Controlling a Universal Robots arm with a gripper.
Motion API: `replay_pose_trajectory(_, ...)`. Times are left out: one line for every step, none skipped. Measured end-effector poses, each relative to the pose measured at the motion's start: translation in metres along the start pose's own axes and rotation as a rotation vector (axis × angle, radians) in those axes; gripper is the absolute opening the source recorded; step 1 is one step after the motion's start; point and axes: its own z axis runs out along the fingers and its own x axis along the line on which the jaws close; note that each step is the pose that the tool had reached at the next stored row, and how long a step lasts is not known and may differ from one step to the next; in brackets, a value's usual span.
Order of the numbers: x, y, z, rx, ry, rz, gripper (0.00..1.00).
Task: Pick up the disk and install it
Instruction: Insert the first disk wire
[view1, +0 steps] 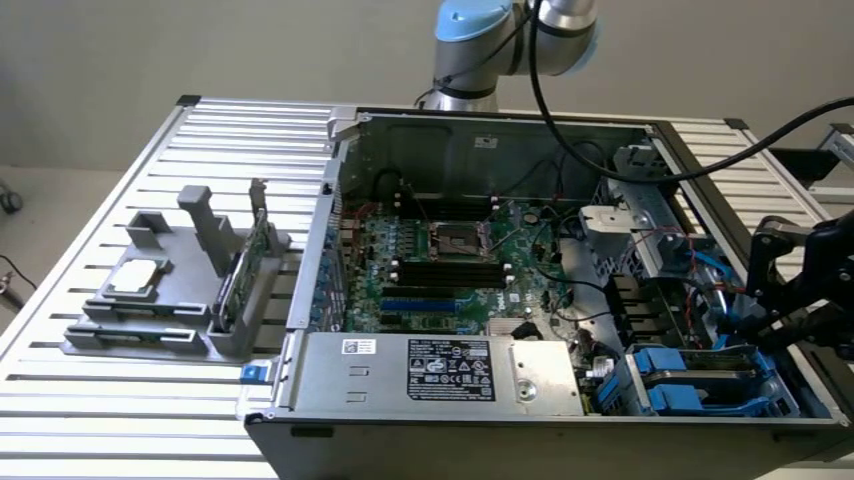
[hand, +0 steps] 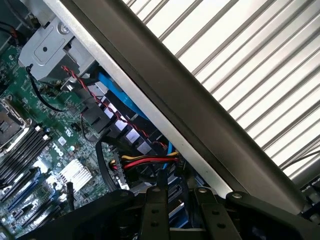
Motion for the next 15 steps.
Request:
replay_pose_trajectory(0.0000, 0.0000, 0.0003, 0.0008, 0.0011, 0.004, 0.26)
replay_pose_trajectory(-0.0001, 0.0000, 0.0006, 0.0015, 0.0021, 0.008, 0.26)
replay_pose_trajectory(-0.0003, 0.0001, 0.0009, 0.0020, 0.0029, 0.012, 0.26)
replay_pose_trajectory(-0.0005, 0.0004, 0.0011, 0.0022, 0.0035, 0.016, 0.26)
replay_pose_trajectory(-0.0007, 0.0006, 0.0013, 0.0023, 0.0040, 0.019, 0.26)
replay_pose_trajectory(-0.0009, 0.0007, 0.0015, 0.0024, 0.0045, 0.022, 0.26)
replay_pose_trajectory(-0.0010, 0.0008, 0.0015, 0.0026, 0.0050, 0.026, 0.26)
replay_pose_trajectory(-0.0011, 0.0010, 0.0017, 0.0028, 0.0057, 0.029, 0.26)
replay_pose_trajectory(-0.0012, 0.0011, 0.0017, 0.0034, 0.0063, 0.033, 0.24)
replay_pose_trajectory(-0.0013, 0.0011, 0.0017, 0.0043, 0.0074, 0.036, 0.18)
replay_pose_trajectory(-0.0013, 0.0012, 0.0017, 0.0059, 0.0091, 0.039, 0.18)
replay_pose_trajectory(-0.0014, 0.0012, 0.0017, 0.0085, 0.0118, 0.042, 0.16)
replay_pose_trajectory(-0.0014, 0.0012, 0.0017, 0.0111, 0.0148, 0.045, 0.16)
replay_pose_trajectory(-0.0014, 0.0011, 0.0018, 0.0138, 0.0180, 0.048, 0.16)
replay_pose_trajectory(-0.0013, 0.0011, 0.0018, 0.0175, 0.0223, 0.052, 0.16)
